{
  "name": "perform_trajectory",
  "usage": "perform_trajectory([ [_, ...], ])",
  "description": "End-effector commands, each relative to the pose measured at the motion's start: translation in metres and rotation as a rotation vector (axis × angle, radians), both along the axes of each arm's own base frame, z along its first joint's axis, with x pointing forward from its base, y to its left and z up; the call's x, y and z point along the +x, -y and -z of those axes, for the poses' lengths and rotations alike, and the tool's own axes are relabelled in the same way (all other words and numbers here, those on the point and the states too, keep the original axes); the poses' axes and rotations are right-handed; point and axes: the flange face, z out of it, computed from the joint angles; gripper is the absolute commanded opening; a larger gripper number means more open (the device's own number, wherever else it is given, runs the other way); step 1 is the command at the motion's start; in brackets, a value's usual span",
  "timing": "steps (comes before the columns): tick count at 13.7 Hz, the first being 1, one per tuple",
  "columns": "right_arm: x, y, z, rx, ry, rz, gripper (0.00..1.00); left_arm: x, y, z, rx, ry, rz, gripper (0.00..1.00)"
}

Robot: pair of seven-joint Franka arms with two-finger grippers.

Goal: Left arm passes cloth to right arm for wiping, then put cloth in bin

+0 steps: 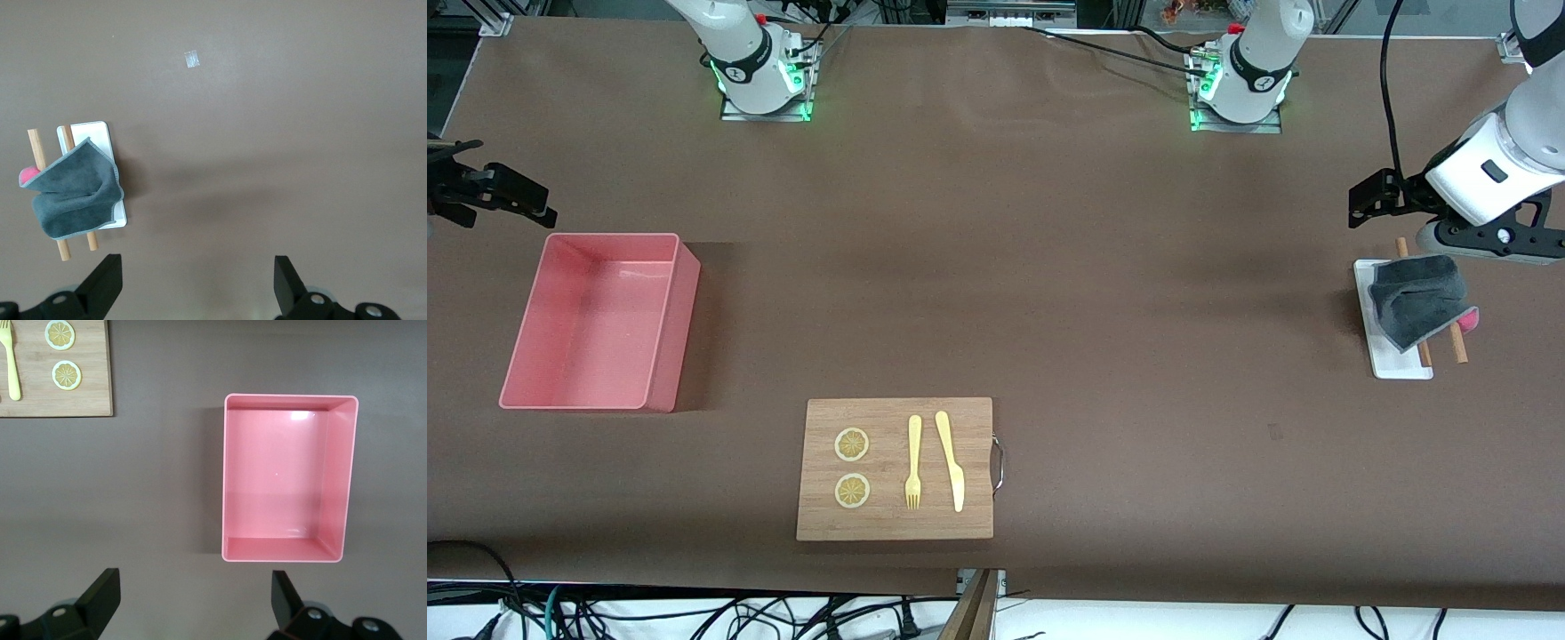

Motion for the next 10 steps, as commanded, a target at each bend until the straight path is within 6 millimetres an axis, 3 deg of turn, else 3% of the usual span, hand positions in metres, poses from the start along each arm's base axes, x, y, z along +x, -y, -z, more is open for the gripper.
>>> perform_trajectory([
  [1,0.004,0.002,-0.005,-0.007,0.010,-0.003,1.00,0.000,-0.001,0.002,-0.005,0.000,-0.002,1.00],
  [3,0.004,0.003,-0.005,-0.009,0.013,-0.002,1.00,0.001,-0.011,0.002,-0.005,0.000,-0.021,1.00],
  [10,0.012,0.006,0.007,-0.007,0.013,0.001,1.00,0.004,-0.006,0.003,-0.004,0.000,-0.011,1.00],
])
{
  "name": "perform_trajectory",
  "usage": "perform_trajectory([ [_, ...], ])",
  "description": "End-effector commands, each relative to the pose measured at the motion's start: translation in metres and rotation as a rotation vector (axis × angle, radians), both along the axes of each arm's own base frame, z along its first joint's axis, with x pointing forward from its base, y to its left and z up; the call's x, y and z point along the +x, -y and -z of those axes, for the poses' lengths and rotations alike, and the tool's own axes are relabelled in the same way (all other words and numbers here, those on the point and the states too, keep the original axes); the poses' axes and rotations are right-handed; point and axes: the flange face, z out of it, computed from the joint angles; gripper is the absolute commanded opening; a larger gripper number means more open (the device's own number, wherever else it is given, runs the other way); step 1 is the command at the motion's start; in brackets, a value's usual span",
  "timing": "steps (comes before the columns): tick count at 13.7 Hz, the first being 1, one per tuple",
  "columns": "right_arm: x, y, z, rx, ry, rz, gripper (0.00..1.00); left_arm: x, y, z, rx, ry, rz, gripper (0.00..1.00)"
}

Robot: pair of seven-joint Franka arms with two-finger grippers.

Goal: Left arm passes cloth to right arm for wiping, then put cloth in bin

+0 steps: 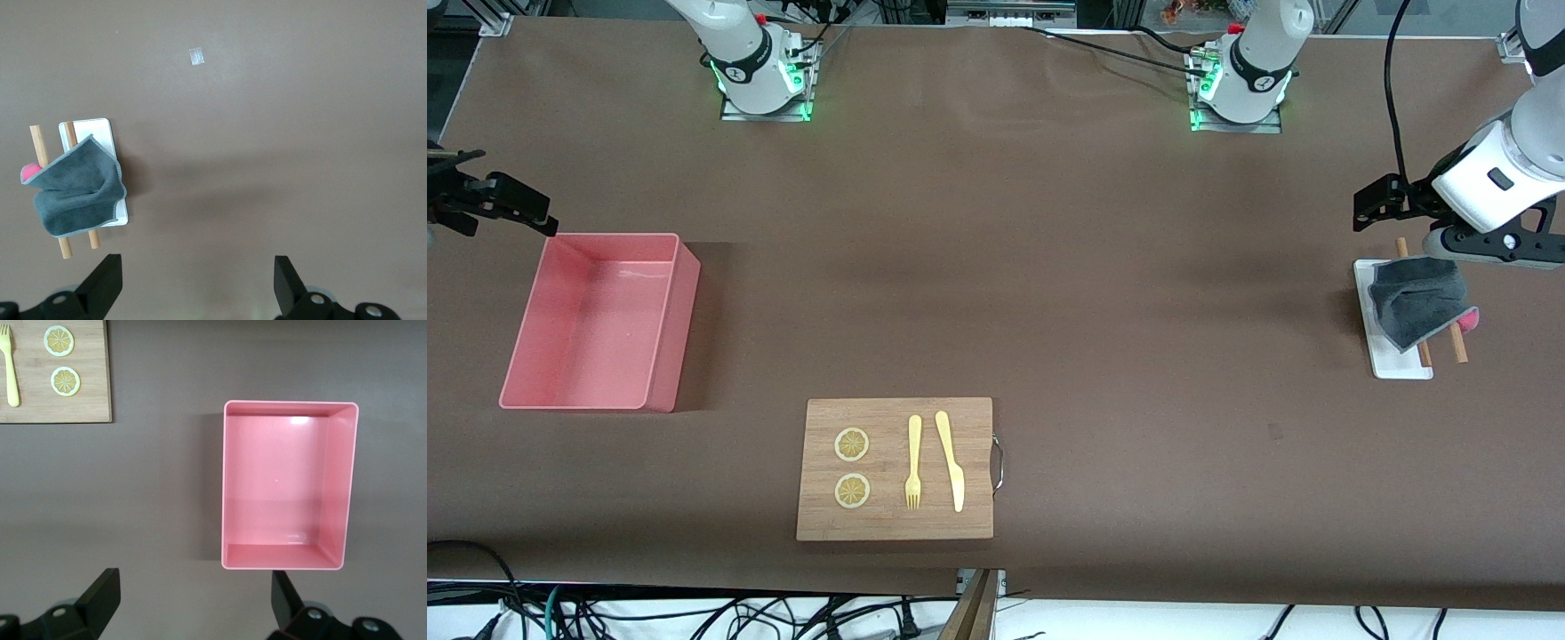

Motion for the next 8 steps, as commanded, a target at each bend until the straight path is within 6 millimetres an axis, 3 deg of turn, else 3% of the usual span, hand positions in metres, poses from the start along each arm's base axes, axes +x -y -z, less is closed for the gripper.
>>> perform_trajectory([
  [1,0.0038,0.0041,-0.0041,-0.007,0.008,-0.001,1.00,0.0020,0.0015,-0.0010,-0.005,0.006,0.002,1.00],
  [8,0.0047,0.0031,-0.0023,-0.005,0.006,-0.004,1.00,0.0045,0.0031,0.0050,-0.003,-0.004,0.008,1.00],
])
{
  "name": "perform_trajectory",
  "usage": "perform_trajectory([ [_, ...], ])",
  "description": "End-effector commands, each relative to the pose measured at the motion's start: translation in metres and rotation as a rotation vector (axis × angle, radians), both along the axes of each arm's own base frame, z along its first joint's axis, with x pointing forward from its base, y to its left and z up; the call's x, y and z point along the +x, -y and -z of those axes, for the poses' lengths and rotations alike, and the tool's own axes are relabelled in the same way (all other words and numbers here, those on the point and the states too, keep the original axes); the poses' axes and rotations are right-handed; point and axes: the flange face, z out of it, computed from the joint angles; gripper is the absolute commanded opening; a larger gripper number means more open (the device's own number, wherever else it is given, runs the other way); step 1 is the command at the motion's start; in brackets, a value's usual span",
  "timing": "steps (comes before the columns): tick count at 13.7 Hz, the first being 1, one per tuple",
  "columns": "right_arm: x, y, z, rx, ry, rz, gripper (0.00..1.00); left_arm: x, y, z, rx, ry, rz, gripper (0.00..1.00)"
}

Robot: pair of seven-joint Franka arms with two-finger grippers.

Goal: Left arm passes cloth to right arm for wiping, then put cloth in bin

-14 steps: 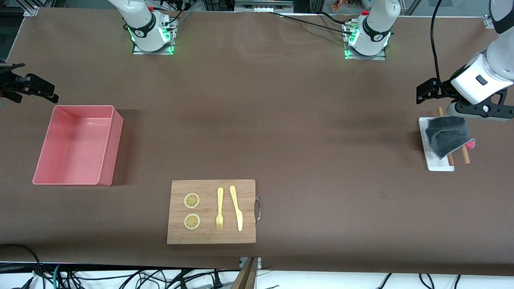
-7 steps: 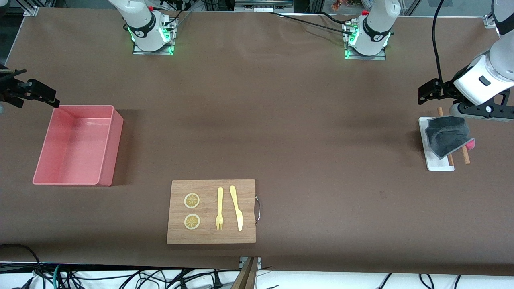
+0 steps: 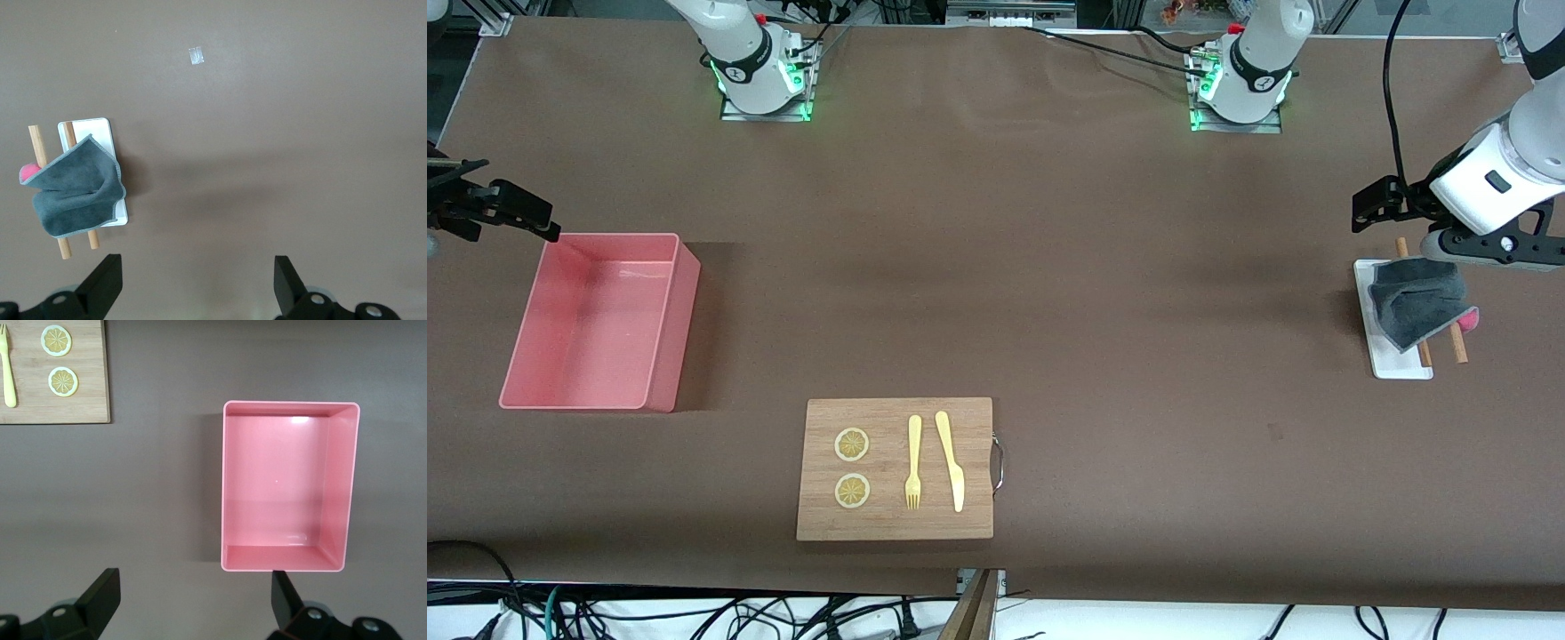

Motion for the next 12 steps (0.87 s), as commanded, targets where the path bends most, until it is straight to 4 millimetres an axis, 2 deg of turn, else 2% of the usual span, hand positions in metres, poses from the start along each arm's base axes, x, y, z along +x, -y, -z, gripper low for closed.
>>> perform_trajectory([
  [1,0.003,0.003,-0.005,-0.005,0.007,-0.005,1.00,0.003,0.004,0.006,-0.002,-0.013,0.008,1.00],
  [3,0.003,0.003,-0.005,-0.005,0.007,-0.009,1.00,0.004,0.002,0.024,0.014,-0.084,0.009,1.00],
  [5,0.003,0.003,-0.005,-0.005,0.007,-0.011,1.00,0.007,-0.005,0.039,0.111,-0.124,0.024,1.00],
  [6,0.003,0.003,-0.005,-0.005,0.007,-0.011,1.00,0.012,-0.007,0.053,0.170,-0.149,0.039,1.00],
  [8,0.003,0.004,-0.005,-0.006,0.007,-0.014,1.00,0.023,-0.014,0.086,0.210,-0.204,0.041,1.00],
  [10,0.003,0.003,-0.005,-0.005,0.007,-0.012,1.00,0.036,-0.019,0.123,0.351,-0.253,0.086,1.00],
  [11,0.003,0.003,-0.005,-0.005,0.007,-0.014,1.00,0.044,-0.006,0.151,0.456,-0.287,0.148,1.00],
  [12,0.003,0.003,-0.005,-0.005,0.007,-0.012,1.00,0.051,-0.002,0.179,0.559,-0.315,0.183,1.00],
])
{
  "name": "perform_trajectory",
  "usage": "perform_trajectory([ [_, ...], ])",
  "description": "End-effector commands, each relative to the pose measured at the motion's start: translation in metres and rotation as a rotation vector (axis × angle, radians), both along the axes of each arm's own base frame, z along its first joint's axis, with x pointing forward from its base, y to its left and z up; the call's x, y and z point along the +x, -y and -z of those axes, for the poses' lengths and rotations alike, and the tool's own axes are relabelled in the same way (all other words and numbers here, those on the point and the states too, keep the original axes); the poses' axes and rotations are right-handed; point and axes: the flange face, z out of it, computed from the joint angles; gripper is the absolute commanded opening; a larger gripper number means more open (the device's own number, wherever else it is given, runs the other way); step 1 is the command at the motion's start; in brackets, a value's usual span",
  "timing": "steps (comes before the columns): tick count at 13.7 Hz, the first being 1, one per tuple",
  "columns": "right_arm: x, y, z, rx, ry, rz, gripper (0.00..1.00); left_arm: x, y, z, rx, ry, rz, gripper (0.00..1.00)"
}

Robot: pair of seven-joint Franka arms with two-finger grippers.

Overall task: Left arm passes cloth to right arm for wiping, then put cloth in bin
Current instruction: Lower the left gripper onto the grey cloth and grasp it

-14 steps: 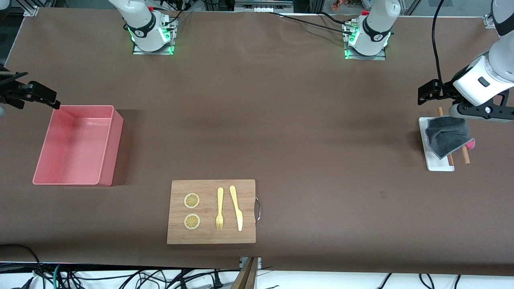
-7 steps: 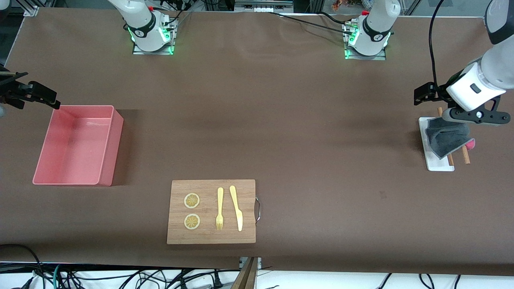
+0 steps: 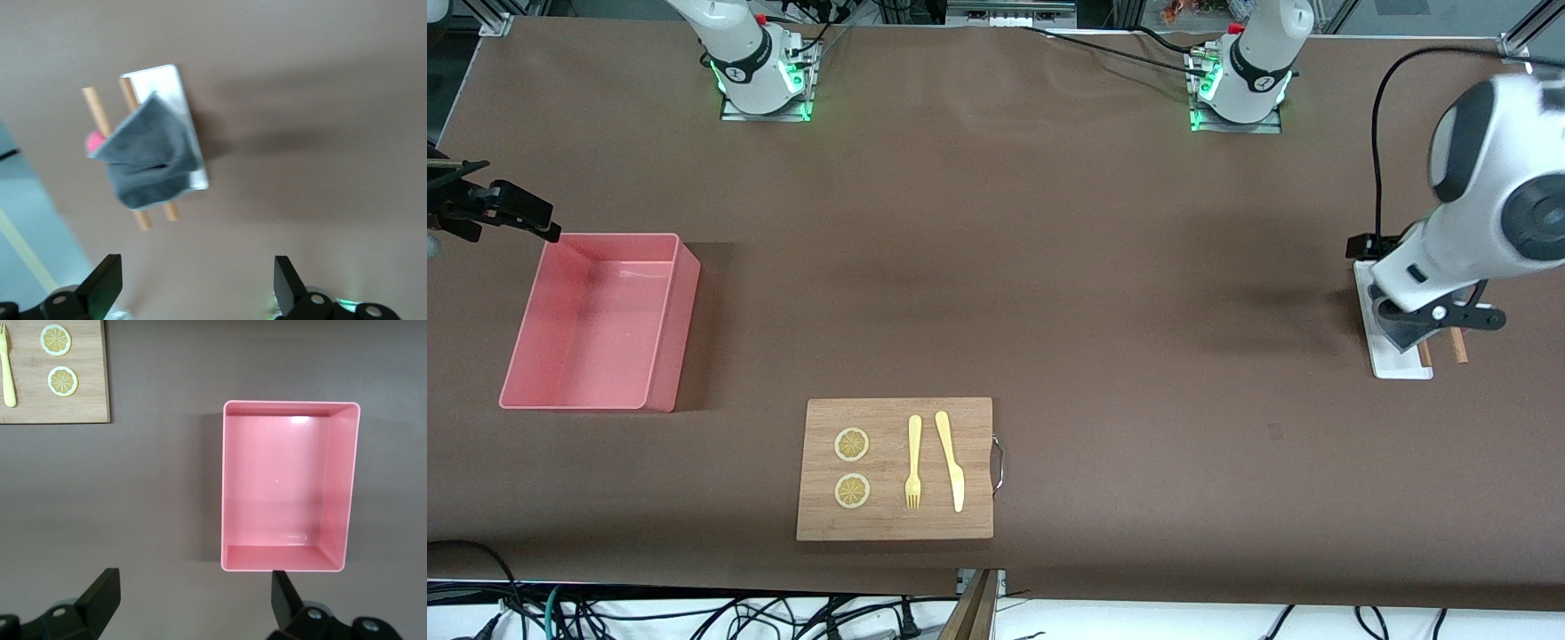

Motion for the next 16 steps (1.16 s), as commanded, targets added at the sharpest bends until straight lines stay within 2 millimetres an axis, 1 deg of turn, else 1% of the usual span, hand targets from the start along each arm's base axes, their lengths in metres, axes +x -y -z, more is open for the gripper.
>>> perform_trajectory([
  [1,0.002,0.003,-0.006,-0.005,0.008,-0.014,1.00,0.020,0.015,0.066,0.234,-0.067,0.087,1.00],
  [3,0.002,0.003,-0.006,-0.005,0.008,-0.012,1.00,0.026,0.017,0.114,0.341,-0.055,0.054,1.00],
  [4,0.002,0.003,-0.006,-0.005,0.008,-0.012,1.00,0.029,0.027,0.140,0.392,-0.036,0.072,1.00],
  [6,0.003,0.001,-0.005,-0.003,0.008,-0.011,1.00,0.028,0.036,0.204,0.574,0.002,0.088,1.00],
  [7,0.003,0.001,-0.005,-0.003,0.008,-0.011,1.00,0.024,0.039,0.227,0.638,0.035,0.075,1.00],
  [8,0.003,0.001,-0.005,-0.003,0.008,-0.014,1.00,0.021,0.039,0.246,0.673,0.049,0.064,1.00],
  [9,0.003,0.002,-0.005,-0.003,0.008,-0.014,1.00,0.020,0.033,0.252,0.700,0.051,0.074,1.00],
  [10,0.003,0.002,-0.005,-0.003,0.008,-0.015,1.00,0.020,0.025,0.253,0.719,0.055,0.082,1.00],
  [12,0.003,0.001,-0.005,-0.003,0.008,-0.017,1.00,0.015,-0.005,0.270,0.782,0.050,0.089,1.00],
  [14,0.003,0.001,-0.005,-0.003,0.006,-0.017,1.00,0.006,-0.009,0.295,0.844,0.077,0.094,1.00],
  [15,0.003,0.002,-0.005,-0.003,0.008,-0.015,1.00,0.003,-0.011,0.307,0.866,0.087,0.092,0.95],
  [16,0.003,0.001,-0.005,-0.003,0.008,-0.017,1.00,0.002,-0.014,0.311,0.877,0.097,0.088,0.89],
])
